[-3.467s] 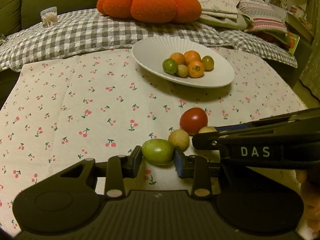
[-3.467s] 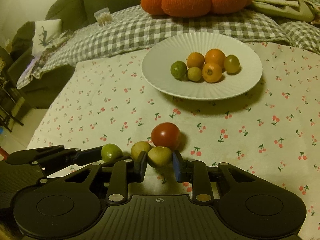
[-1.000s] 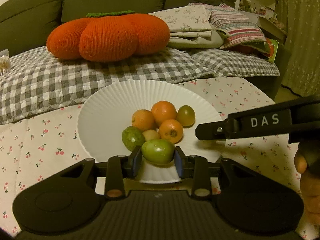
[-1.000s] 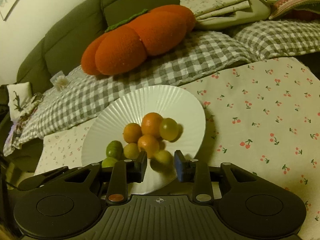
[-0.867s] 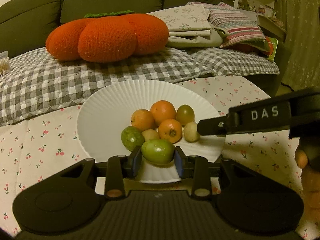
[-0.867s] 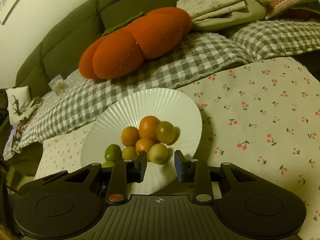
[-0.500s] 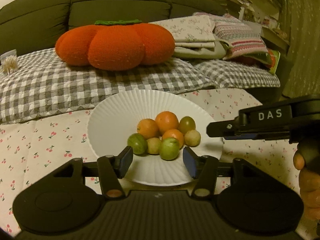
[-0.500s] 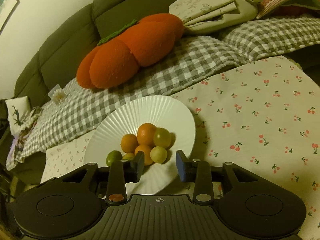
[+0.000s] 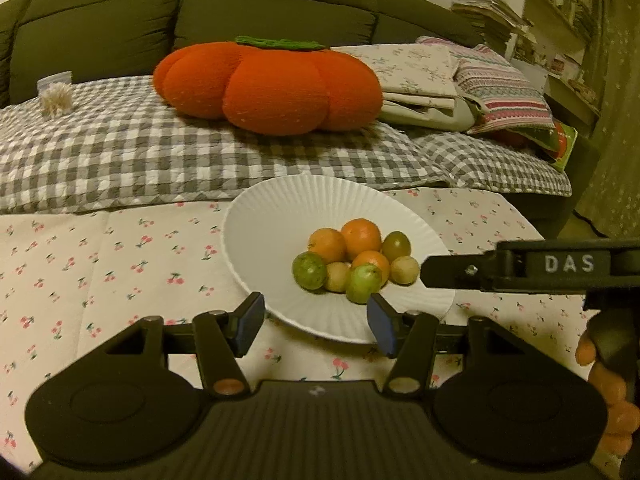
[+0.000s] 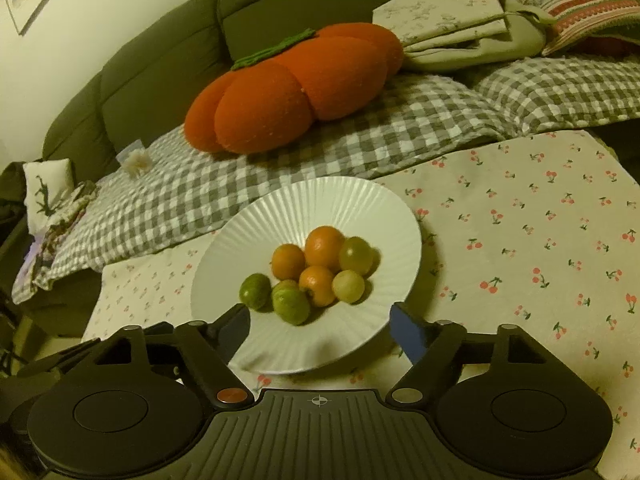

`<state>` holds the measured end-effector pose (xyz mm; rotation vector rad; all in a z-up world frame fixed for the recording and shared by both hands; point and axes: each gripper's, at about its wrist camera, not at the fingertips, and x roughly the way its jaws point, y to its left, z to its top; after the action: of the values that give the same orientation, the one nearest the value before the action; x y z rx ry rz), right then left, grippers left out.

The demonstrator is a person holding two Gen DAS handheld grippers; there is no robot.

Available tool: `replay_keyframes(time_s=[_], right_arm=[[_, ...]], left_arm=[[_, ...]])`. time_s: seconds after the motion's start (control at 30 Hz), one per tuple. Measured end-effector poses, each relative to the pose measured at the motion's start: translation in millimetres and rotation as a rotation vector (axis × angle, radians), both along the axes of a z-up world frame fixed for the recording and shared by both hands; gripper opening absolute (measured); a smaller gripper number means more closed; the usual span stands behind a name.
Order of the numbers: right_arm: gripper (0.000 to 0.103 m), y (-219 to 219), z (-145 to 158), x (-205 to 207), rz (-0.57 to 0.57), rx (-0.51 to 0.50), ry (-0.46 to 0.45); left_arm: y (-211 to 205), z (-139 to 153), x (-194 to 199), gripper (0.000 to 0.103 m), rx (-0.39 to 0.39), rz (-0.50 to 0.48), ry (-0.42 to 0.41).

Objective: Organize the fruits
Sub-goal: 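Move both open tools back to the last two fruits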

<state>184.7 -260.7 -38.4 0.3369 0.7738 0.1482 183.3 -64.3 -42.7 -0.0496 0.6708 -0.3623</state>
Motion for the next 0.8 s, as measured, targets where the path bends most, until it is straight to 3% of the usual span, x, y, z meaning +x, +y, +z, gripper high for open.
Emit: replay_keyframes(time_s=[0.2, 0.43, 0.6, 0.8], right_arm=[[0.096, 11.7, 0.0, -8.1, 0.031, -0.041, -0.007], [0.103, 15.7, 8.0, -20.3, 0.034, -0.045, -0.055], [0.103, 21.0, 10.1, -29.5, 0.042, -0.066, -0.068], [0.103, 31.1, 10.9, -39.8, 0.096, -0.085, -0.068]], left_arm=[[10.9, -2.0, -6.5, 0.078, 0.022, 0.050, 0.026], [18.1, -2.8, -18.3, 0.096, 0.033, 0.090, 0.036], [19.2, -3.8, -30.7, 0.102, 0.052, 0.097, 0.037], [21.7, -11.0, -48.0, 0.102, 0.071, 0.090, 0.070]])
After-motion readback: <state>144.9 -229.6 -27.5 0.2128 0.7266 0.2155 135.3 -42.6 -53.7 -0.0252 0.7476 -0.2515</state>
